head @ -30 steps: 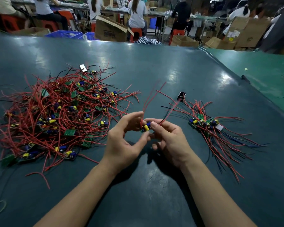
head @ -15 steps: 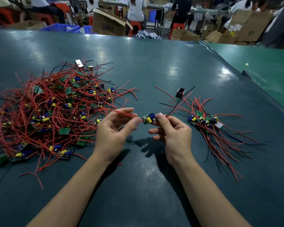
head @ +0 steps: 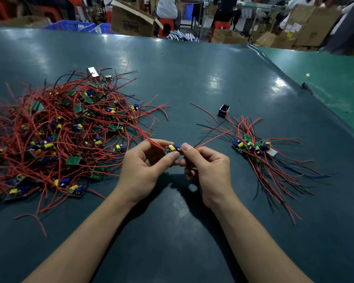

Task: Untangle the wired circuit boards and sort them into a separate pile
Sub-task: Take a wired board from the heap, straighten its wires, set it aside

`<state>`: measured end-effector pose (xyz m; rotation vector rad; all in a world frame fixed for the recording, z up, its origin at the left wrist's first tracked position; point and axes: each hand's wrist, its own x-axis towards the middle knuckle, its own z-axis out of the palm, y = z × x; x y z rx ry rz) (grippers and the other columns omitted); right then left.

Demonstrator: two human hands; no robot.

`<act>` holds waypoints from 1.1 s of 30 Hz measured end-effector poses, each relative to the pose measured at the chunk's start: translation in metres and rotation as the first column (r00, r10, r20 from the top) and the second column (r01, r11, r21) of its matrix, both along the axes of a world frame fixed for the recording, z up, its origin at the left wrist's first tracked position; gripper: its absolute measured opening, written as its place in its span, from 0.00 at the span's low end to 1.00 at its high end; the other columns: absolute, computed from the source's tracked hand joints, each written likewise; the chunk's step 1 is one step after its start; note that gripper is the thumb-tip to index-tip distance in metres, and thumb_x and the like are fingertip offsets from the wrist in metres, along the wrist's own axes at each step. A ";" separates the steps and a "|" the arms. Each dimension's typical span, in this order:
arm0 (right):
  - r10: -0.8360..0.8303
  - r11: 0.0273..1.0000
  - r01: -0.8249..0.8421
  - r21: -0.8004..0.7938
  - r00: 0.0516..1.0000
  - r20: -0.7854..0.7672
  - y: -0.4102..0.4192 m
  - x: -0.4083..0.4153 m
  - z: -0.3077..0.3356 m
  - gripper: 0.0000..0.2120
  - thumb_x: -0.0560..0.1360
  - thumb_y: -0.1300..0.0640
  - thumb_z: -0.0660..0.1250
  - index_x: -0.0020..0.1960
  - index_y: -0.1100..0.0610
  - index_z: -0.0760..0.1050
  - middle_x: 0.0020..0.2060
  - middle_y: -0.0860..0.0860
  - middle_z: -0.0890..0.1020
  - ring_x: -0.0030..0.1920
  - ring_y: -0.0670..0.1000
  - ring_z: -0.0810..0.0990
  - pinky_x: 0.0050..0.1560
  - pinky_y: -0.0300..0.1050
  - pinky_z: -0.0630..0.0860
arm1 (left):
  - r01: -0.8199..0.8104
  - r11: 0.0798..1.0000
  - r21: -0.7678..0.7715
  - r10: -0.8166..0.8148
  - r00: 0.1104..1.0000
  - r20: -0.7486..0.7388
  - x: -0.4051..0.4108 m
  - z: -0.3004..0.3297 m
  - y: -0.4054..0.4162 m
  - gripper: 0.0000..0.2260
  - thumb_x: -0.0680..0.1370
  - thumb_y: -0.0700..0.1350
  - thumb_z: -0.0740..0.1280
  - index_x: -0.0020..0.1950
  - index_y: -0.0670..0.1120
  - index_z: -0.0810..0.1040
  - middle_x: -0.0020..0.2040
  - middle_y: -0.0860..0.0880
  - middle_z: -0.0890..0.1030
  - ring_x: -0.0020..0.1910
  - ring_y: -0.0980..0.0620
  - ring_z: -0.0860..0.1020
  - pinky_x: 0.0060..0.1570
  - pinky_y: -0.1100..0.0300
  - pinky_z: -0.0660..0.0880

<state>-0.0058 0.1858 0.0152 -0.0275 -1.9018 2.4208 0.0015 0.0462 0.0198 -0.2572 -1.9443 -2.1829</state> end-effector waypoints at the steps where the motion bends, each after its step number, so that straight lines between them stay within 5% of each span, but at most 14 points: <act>1: -0.011 1.000 0.011 -0.013 1.000 -0.008 -0.001 -0.001 0.001 0.09 0.75 0.58 0.72 0.36 0.57 0.83 0.29 0.53 0.81 0.23 0.47 0.72 0.23 0.37 0.68 | -0.014 1.000 0.019 0.014 1.000 0.002 0.000 0.000 0.000 0.11 0.70 0.35 0.73 0.51 0.35 0.78 0.38 0.48 0.85 0.36 0.53 0.84 0.40 0.66 0.78; 12: -0.406 0.912 0.409 0.030 0.910 -0.079 0.006 -0.016 -0.005 0.12 0.78 0.56 0.69 0.36 0.58 0.80 0.25 0.48 0.77 0.22 0.45 0.71 0.21 0.37 0.66 | -0.081 0.994 0.072 0.079 0.997 0.026 0.001 0.002 0.000 0.11 0.68 0.36 0.74 0.49 0.37 0.80 0.36 0.46 0.85 0.34 0.51 0.84 0.40 0.65 0.78; 21: -0.501 0.865 0.501 -0.022 0.863 -0.067 0.004 -0.025 -0.008 0.10 0.80 0.62 0.66 0.57 0.65 0.80 0.33 0.47 0.84 0.23 0.45 0.76 0.22 0.36 0.73 | -0.097 0.991 0.095 0.094 0.995 0.039 0.001 0.004 -0.001 0.09 0.68 0.33 0.74 0.47 0.38 0.81 0.36 0.44 0.85 0.34 0.50 0.84 0.40 0.64 0.78; 29: -0.623 0.782 0.620 -0.063 0.779 -0.070 0.019 -0.031 -0.006 0.14 0.80 0.58 0.65 0.37 0.60 0.81 0.30 0.48 0.83 0.20 0.47 0.74 0.21 0.38 0.72 | -0.089 0.992 0.085 0.088 0.996 0.018 0.001 0.002 0.000 0.11 0.67 0.37 0.75 0.47 0.37 0.81 0.36 0.44 0.85 0.34 0.49 0.83 0.40 0.63 0.79; 33: -0.701 0.698 0.688 -0.197 0.713 0.007 0.034 -0.031 0.000 0.09 0.81 0.58 0.63 0.45 0.57 0.79 0.35 0.51 0.82 0.21 0.46 0.75 0.20 0.37 0.71 | -0.190 0.976 0.110 0.190 0.982 0.008 -0.001 0.001 -0.002 0.08 0.70 0.34 0.74 0.46 0.39 0.79 0.36 0.48 0.85 0.32 0.51 0.83 0.37 0.64 0.78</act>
